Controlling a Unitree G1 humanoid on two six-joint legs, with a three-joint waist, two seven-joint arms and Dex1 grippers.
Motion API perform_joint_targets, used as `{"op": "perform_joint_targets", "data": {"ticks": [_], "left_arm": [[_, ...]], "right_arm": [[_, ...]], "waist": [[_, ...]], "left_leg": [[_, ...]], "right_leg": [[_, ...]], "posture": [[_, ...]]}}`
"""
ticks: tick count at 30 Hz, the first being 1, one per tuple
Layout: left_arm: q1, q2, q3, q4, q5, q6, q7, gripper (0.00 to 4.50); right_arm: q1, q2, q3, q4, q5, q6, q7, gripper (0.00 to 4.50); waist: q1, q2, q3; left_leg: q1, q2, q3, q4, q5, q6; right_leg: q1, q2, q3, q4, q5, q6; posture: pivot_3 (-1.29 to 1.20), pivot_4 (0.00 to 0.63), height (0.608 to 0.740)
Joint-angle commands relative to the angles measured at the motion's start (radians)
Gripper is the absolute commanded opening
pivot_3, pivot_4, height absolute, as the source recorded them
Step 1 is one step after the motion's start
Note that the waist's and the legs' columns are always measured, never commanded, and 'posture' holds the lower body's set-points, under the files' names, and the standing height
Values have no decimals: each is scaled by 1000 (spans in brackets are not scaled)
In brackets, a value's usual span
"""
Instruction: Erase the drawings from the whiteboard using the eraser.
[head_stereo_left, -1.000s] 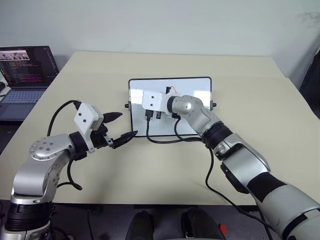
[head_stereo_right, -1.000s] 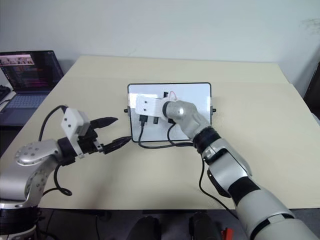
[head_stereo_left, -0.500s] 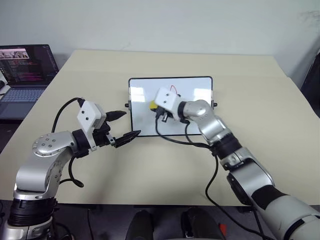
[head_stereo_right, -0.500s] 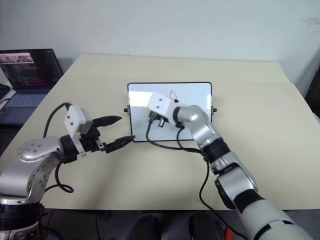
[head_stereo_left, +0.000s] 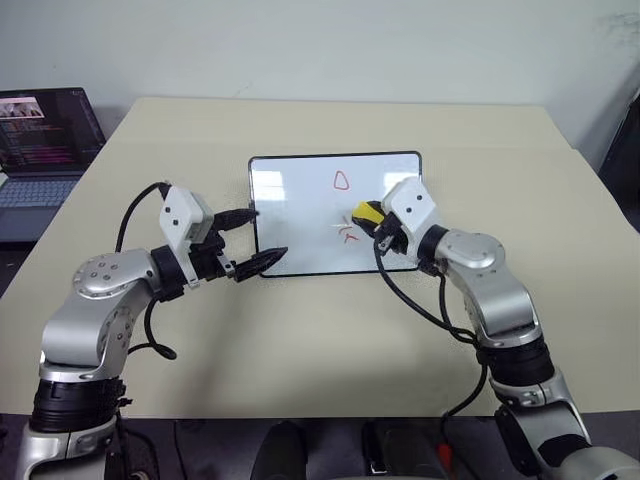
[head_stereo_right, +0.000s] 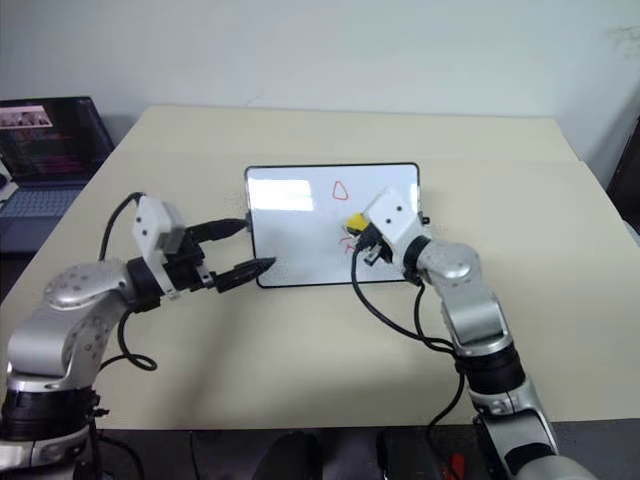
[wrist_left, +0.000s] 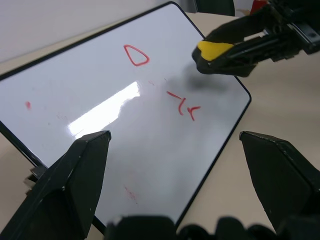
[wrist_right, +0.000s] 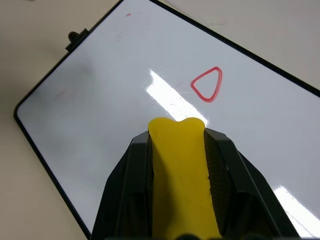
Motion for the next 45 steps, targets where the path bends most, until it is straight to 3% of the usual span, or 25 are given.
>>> {"op": "perform_joint_targets", "data": {"ticks": [1,12,16,21,28,32,45], "left_arm": [[-38,2,-10,13,11,-32,-6,4500],[-59,5,-24,41,20,-44,-12,4500],[-49,5,-21,28,16,-38,-6,4500],[-48,3,-21,23,13,-35,-4,4500],[-58,-3,-35,34,16,-38,-11,4500],[-61,-3,-38,35,16,-38,-14,4500],[-63,-5,-48,36,17,-43,-13,4500]], "right_arm": [[-41,32,29,4,-28,-48,-78,1104],[-331,83,39,518,-66,-283,-199,1103],[-370,75,43,624,-77,-331,-204,1103],[-330,45,112,601,-72,-266,-62,1102],[-411,61,46,691,-113,-377,-270,1102],[-439,60,37,735,-117,-413,-309,1102],[-333,45,170,645,-159,-336,-117,1102]], "waist": [[0,0,0],[2,0,0],[2,0,0],[2,-1,0],[1,0,0],[2,-1,0],[0,-1,0]], "left_leg": [[0,0,0,0,0,0],[-1,1,5,0,0,0],[-1,2,8,0,0,0],[1,2,8,1,0,0],[2,1,8,8,0,0],[2,1,8,9,0,0],[2,1,8,9,0,0]], "right_leg": [[0,0,0,0,0,0],[-1,0,1,-1,0,0],[-1,-1,2,-1,0,0],[0,-2,2,2,0,0],[0,-1,2,10,0,0],[0,-1,2,11,1,0],[0,-1,2,11,0,0]], "posture": [[0,150,740],[0,150,740],[0,150,740],[0,150,740],[0,150,740],[0,150,740],[0,150,740]]}}
